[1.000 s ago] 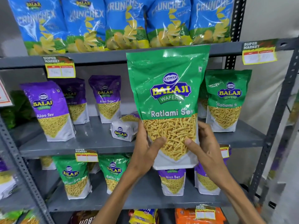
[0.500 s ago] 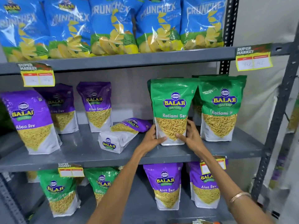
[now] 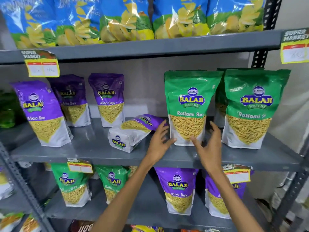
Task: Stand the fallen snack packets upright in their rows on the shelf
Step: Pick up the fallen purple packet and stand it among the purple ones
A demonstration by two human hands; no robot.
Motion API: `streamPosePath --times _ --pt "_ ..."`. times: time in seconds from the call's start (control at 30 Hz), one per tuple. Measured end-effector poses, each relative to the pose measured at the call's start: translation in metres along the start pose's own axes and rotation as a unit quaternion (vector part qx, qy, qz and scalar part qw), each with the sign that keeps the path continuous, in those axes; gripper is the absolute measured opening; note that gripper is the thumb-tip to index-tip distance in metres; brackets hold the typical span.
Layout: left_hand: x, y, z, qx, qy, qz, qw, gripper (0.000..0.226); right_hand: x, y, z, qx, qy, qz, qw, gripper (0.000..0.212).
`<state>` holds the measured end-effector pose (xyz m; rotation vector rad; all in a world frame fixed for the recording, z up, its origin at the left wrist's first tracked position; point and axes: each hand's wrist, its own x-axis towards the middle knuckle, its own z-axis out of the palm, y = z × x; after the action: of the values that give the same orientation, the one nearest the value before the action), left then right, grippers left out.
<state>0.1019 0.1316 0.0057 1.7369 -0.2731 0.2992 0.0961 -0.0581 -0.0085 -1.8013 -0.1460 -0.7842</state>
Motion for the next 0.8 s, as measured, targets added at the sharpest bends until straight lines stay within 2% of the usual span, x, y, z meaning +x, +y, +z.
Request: streamPosePath --times 0.07,0.1,0.13,0.2,0.23,0.27,0.33,0.4,0.43,0.5,0.53,0.57,0.63,0.67,0.77,0.8 --pt "-0.023 0.007 -0.016 0.042 0.075 0.063 0.994 0.053 -0.027 -0.016 0.008 0.023 0.034 -0.026 0.999 0.049" --pt "-0.035 0.011 -0.028 0.058 0.121 0.096 0.986 0.038 -0.036 -0.023 0.016 0.031 0.013 -0.019 0.999 0.032" --pt "-0.043 0.015 -0.043 0.080 0.179 0.128 0.972 0.028 -0.042 -0.031 0.027 0.048 -0.038 0.004 0.998 0.018" --pt "-0.050 0.025 -0.080 0.170 0.301 0.180 0.921 0.020 -0.042 -0.048 0.059 0.093 -0.188 0.096 0.973 0.013" --pt "-0.045 0.027 -0.101 0.232 0.343 0.172 0.894 0.018 -0.038 -0.058 0.076 0.117 -0.240 0.154 0.951 0.013" --pt "-0.037 0.026 -0.123 0.284 0.358 0.129 0.880 0.020 -0.033 -0.069 0.093 0.136 -0.264 0.209 0.932 0.013" --pt "-0.013 0.025 -0.163 0.301 0.302 -0.037 0.904 0.038 -0.019 -0.084 0.126 0.158 -0.249 0.276 0.915 0.015" --pt "0.010 0.019 -0.196 0.196 0.204 -0.202 0.938 0.052 -0.007 -0.088 0.156 0.189 -0.215 0.330 0.900 0.016" --pt "0.018 0.017 -0.208 0.156 0.157 -0.267 0.938 0.053 -0.001 -0.084 0.169 0.212 -0.201 0.351 0.890 0.018" --pt "0.032 0.013 -0.225 0.135 0.077 -0.348 0.925 0.048 0.006 -0.076 0.192 0.232 -0.180 0.369 0.882 0.056" --pt "0.037 0.012 -0.229 0.117 0.041 -0.369 0.921 0.046 0.006 -0.078 0.199 0.229 -0.176 0.375 0.881 0.072" --pt "0.042 0.009 -0.232 0.085 0.003 -0.387 0.918 0.044 0.006 -0.078 0.206 0.221 -0.168 0.369 0.887 0.075" --pt "0.052 0.003 -0.234 0.050 -0.046 -0.401 0.914 0.037 0.005 -0.081 0.216 0.196 -0.145 0.359 0.901 0.066" --pt "0.056 0.000 -0.235 0.054 -0.055 -0.403 0.912 0.033 0.005 -0.085 0.219 0.182 -0.132 0.360 0.906 0.066" --pt "0.059 -0.005 -0.229 0.057 -0.073 -0.378 0.921 0.029 0.009 -0.075 0.221 0.158 -0.145 0.368 0.905 0.092" --pt "0.057 -0.007 -0.226 0.050 -0.071 -0.365 0.927 0.026 0.011 -0.070 0.222 0.164 -0.152 0.365 0.904 0.087"
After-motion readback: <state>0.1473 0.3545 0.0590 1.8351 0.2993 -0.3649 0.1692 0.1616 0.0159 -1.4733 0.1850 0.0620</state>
